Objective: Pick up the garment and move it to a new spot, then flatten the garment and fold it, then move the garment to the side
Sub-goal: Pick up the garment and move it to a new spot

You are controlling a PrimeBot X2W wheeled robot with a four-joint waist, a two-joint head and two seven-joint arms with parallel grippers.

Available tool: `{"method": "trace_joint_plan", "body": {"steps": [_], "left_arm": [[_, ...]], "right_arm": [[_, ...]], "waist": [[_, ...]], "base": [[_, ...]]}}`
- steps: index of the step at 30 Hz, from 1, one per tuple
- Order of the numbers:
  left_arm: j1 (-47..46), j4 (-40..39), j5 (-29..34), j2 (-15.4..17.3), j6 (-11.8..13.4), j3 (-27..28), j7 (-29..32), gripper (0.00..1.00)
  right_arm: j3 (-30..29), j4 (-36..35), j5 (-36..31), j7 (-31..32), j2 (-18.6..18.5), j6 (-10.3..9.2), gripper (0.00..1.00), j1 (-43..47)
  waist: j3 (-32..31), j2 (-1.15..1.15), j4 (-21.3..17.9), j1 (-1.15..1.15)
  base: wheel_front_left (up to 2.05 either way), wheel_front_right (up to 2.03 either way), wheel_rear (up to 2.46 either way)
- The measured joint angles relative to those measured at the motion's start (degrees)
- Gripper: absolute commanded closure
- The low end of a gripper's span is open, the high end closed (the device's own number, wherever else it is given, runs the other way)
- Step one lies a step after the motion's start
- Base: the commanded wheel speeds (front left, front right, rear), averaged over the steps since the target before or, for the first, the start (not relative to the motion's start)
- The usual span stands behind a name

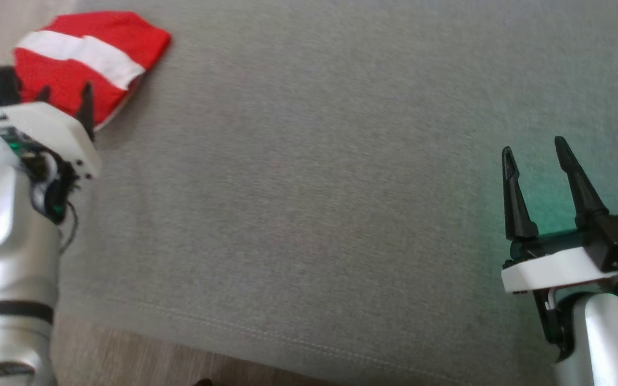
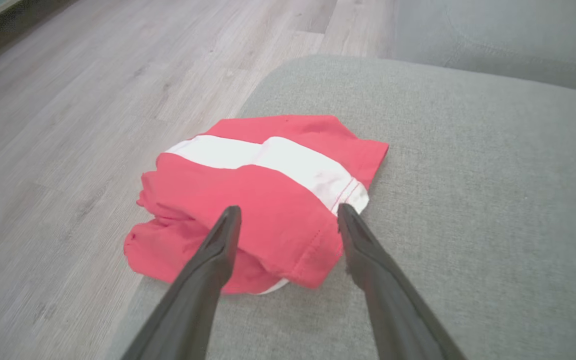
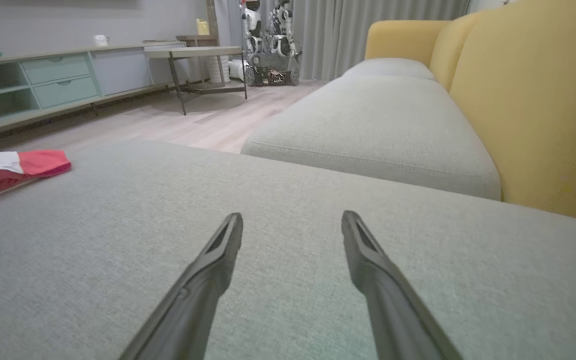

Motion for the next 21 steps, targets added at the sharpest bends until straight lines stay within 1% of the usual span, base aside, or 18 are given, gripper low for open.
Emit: {"method": "trace_joint_plan", "body": {"steps": [3,7,11,16,17,18,21], "left_arm": [[-3.41,4.7,0.27,1.24,0.64,0.26,-0.01,0.0],[-6.89,10.99,0.27,2.0,1.67,0.33,0.53,0.0],[-8.66,16.29,0.27,2.93,3.46,0.45,0.93,0.0],[-10.47,20.84,0.05,3.16,3.67,0.65,1.53,0.0],[-10.84,21.45,-0.35,3.2,3.67,0.75,1.64,0.53],[-11.14,21.9,-0.81,3.21,3.54,0.88,1.93,1.0],[-11.57,22.53,-1.31,3.33,3.04,0.92,1.32,1.0]], "right_arm": [[-0.04,-0.57,-0.01,0.3,-0.04,0.0,0.0,-0.64],[-0.16,-1.1,-0.01,0.23,-0.08,0.0,0.0,-2.29],[-0.09,-1.1,-0.01,0.15,-0.09,0.0,0.0,-2.47],[-0.36,-1.01,-0.05,-0.37,-0.08,0.0,0.0,-3.12],[-0.78,-1.12,-0.55,-0.48,-0.07,0.0,0.0,-3.33],[-1.63,-1.26,-0.82,-0.92,-0.03,0.0,0.0,-3.38],[-5.66,-1.77,-0.79,-1.66,-0.02,0.0,0.0,-3.72]], "waist": [[1.73,0.0,-1.81,0.0],[3.66,0.0,-4.14,0.0],[5.1,0.0,-6.21,-0.01],[5.9,0.0,-7.93,-0.01],[5.95,0.0,-8.11,-0.01],[5.96,0.0,-8.26,-0.01],[5.72,0.0,-8.61,-0.01]], "base": [[0.0,0.0,0.0],[0.0,0.0,0.0],[0.0,0.0,0.0],[0.0,0.0,0.0],[0.0,0.0,0.0],[0.0,0.0,0.0],[0.0,0.0,0.0]]}}
